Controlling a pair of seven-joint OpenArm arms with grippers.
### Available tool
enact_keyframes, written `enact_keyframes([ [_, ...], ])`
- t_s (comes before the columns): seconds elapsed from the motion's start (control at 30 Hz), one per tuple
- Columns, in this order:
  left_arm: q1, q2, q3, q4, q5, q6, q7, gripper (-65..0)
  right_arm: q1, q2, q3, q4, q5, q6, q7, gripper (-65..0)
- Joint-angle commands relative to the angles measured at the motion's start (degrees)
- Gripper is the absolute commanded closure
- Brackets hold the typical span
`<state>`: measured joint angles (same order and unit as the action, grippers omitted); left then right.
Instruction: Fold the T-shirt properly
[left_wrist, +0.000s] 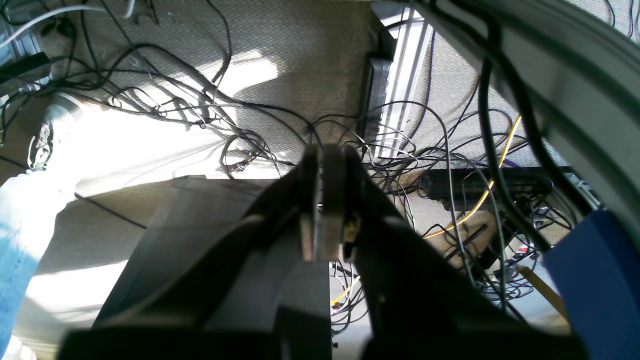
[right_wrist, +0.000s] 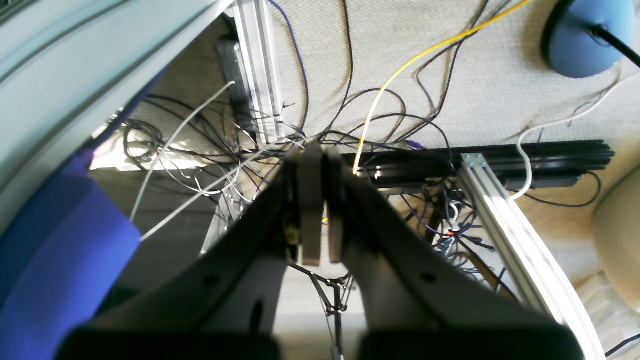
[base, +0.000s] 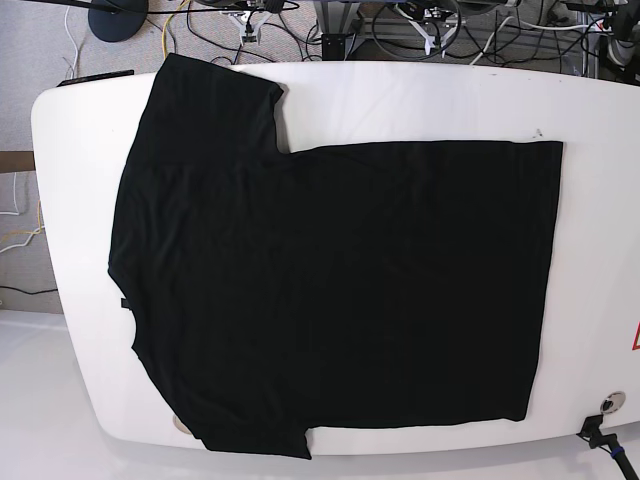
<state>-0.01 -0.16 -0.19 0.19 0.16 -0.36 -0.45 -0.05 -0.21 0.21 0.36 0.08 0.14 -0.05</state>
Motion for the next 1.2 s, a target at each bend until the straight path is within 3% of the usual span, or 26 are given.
enact_keyframes([
  [0.0, 0.1, -0.1, 0.6, 0.8, -0.8, -0.4, 0.4, 0.0, 0.0, 0.1, 0.0, 0.2, 0.2, 0.2, 0.8, -0.7],
  [0.53, 0.1, -1.3, 0.1, 0.2, -2.1, -0.7, 2.3, 0.0, 0.2, 0.5, -0.3, 0.6, 6.1, 7.8, 0.7, -0.5],
  [0.7, 0.4, -2.0, 0.0, 0.2, -4.2, -0.7, 4.1, -1.8, 0.1, 0.6, -0.1, 0.8, 5.6, 7.6, 0.8, -0.5],
  [1.17, 0.7, -2.2, 0.5, 0.6, -3.3, -0.6, 1.7, 0.0, -0.5, 0.6, -0.3, 1.0, 4.4, 6.7, 0.9, -0.6],
])
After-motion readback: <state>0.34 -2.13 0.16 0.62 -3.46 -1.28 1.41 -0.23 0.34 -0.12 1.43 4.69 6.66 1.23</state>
